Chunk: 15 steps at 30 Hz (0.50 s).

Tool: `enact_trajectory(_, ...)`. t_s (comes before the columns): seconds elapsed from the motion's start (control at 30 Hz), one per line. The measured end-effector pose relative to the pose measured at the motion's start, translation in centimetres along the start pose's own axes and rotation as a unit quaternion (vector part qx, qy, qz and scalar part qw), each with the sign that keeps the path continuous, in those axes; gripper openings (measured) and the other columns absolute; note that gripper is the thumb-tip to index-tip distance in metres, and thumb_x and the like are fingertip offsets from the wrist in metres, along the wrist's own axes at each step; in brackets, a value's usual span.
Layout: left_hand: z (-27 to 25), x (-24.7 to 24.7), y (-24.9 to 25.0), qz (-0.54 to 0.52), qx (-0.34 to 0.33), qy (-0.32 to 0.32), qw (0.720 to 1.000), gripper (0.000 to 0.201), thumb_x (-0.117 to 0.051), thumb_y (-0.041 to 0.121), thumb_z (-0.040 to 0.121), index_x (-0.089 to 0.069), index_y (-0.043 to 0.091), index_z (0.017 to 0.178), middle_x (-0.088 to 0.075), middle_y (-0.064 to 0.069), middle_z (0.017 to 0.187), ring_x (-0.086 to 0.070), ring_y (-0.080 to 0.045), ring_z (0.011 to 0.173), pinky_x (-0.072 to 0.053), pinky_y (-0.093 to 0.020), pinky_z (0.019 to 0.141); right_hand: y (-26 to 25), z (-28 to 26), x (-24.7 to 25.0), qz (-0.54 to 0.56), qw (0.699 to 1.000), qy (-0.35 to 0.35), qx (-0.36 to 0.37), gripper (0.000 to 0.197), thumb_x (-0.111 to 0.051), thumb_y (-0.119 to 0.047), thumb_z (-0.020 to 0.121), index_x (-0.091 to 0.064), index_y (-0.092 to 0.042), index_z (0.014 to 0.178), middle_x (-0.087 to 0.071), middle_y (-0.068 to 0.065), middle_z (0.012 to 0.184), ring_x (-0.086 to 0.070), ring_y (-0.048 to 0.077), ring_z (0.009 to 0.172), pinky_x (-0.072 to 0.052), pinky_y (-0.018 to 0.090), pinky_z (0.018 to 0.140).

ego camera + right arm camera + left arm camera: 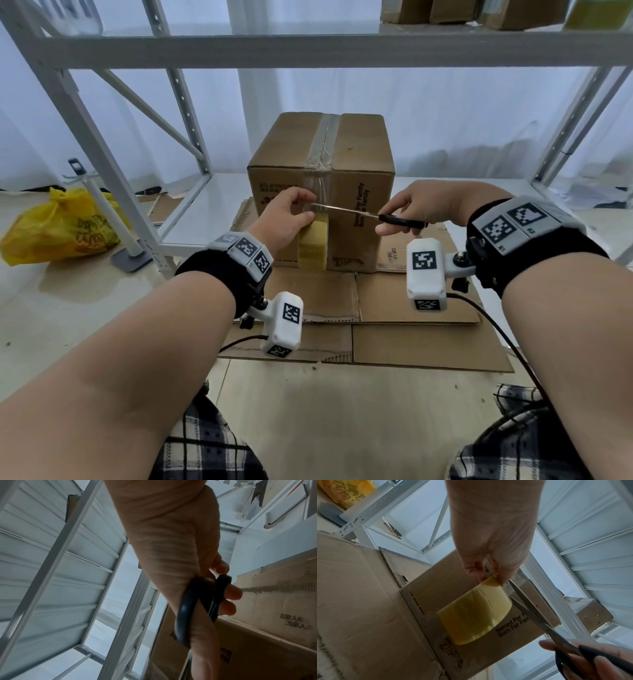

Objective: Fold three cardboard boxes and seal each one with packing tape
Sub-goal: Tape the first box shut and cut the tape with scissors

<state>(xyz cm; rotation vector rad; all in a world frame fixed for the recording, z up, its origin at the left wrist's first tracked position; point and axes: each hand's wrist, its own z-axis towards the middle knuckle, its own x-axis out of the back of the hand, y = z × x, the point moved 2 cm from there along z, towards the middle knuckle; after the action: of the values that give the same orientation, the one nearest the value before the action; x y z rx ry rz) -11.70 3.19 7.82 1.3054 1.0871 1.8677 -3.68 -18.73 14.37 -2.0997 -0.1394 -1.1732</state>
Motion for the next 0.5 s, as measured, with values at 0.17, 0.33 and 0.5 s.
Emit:
enact_trajectory(0.17,0.4,0.6,-0.2,0.034,-0.037,-0.031,0.998,0.027,-0.057,0.01,0.093,-0.055,0.02,0.118,-0.047,0.003,0.122,-0.045,-0.009,0.112,-0.042,-0.019,0.093,-0.5,1.2,0.2,-0.017,1.0,-0.007,0.01,0.042,-0.074,-0.046,0.077,-0.068,-0.027,0.114,-0.066,0.006,0.105,-0.056,0.014,0.078,-0.047,0.032,0.086)
enact_trajectory(0.33,1.1,1.0,-0.4,0.062,-0.055,-0.051,0.995,0.029,-0.059,0.01,0.092,-0.056,0.016,0.121,-0.043,0.004,0.116,-0.044,-0.007,0.108,-0.035,-0.019,0.096,-1.1,2.1,0.3,-0.019,0.999,-0.001,0.033,0.039,-0.075,-0.04,0.077,-0.07,-0.025,0.112,-0.064,-0.006,0.089,-0.055,0.012,0.078,-0.044,0.026,0.074)
enact_trajectory(0.5,1.4,1.0,-0.7,0.061,-0.061,-0.05,0.995,0.03,-0.059,0.01,0.092,-0.058,0.014,0.122,-0.043,0.005,0.116,-0.045,-0.006,0.107,-0.035,-0.02,0.099,-1.1,2.8,0.0,-0.024,0.999,0.01,0.043,0.036,-0.077,-0.035,0.076,-0.072,-0.023,0.11,-0.065,-0.005,0.089,-0.055,0.013,0.08,-0.041,0.024,0.068)
